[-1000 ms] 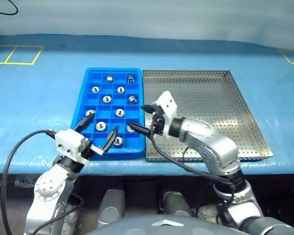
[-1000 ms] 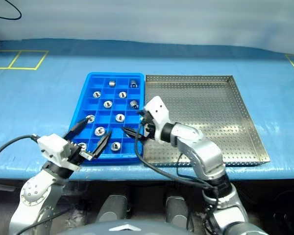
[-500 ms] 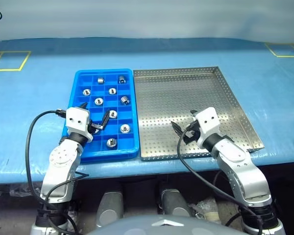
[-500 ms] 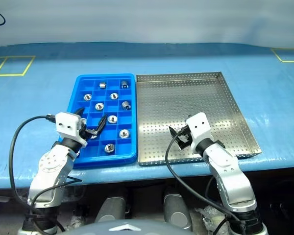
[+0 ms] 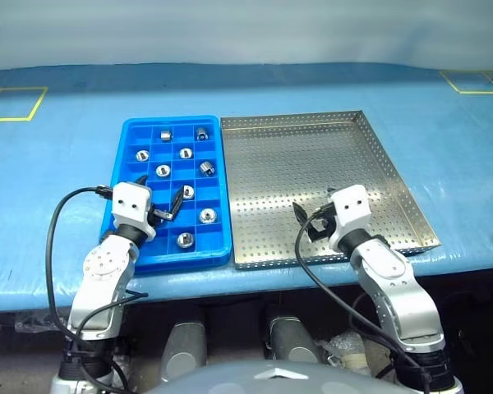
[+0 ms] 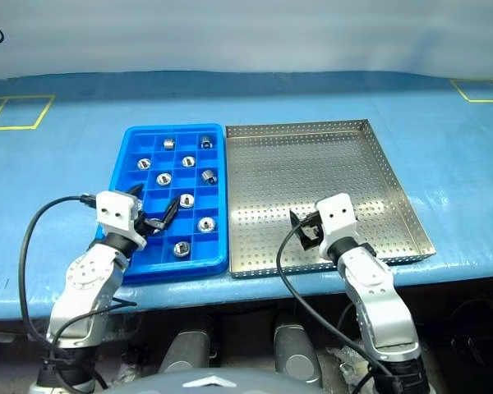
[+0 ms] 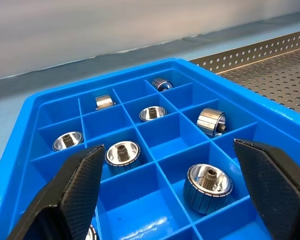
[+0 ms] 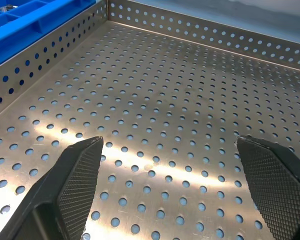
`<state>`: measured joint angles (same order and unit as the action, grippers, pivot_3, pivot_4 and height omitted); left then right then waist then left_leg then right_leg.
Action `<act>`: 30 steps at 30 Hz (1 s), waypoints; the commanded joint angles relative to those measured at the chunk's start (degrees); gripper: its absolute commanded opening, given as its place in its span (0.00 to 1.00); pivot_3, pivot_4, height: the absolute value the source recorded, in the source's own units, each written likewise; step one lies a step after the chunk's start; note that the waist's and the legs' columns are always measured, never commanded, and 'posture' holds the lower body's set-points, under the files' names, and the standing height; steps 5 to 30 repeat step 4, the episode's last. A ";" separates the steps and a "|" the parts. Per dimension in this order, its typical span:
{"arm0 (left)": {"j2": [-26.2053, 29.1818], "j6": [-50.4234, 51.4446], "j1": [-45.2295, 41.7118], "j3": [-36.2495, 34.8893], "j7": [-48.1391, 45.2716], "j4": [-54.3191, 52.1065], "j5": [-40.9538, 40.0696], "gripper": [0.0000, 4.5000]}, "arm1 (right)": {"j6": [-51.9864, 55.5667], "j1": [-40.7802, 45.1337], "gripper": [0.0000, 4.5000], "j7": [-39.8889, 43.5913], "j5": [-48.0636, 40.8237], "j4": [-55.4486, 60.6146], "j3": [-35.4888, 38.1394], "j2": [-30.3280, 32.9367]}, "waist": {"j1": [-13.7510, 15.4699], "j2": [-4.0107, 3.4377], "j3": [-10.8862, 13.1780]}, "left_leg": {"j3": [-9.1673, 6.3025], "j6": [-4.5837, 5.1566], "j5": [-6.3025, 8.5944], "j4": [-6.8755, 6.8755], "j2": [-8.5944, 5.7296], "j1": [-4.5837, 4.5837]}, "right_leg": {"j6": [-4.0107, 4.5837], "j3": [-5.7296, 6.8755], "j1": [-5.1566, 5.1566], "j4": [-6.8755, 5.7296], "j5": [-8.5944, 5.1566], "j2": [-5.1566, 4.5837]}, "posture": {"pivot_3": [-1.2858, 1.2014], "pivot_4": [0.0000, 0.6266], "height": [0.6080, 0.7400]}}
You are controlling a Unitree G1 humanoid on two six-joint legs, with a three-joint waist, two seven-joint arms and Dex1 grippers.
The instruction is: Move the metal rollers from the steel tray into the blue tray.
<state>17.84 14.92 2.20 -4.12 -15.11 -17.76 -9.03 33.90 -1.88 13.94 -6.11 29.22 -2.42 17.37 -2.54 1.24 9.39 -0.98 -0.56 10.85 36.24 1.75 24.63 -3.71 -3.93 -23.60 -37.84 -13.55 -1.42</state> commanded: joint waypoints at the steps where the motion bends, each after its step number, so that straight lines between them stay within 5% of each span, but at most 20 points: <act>1: 0.52 0.05 0.47 -1.12 -0.19 -1.83 0.07 1.00 | -0.56 0.87 1.00 0.45 -0.17 0.43 -0.14 -0.18 | 0.10 0.00 0.00 | 0.00 0.00 0.00 0.00 0.00 0.00 | 0.00 0.00 0.01 0.00 0.00 0.00 | 0.51 0.24 1.00; 30: 0.56 0.08 0.83 -1.18 0.01 -2.02 0.02 1.00 | -0.27 1.09 1.00 0.48 -0.26 0.33 -0.37 -0.36 | 0.28 0.00 0.00 | 0.00 0.00 0.00 0.00 0.00 0.00 | 0.00 0.00 0.00 0.00 0.00 0.00 | 0.51 0.24 1.00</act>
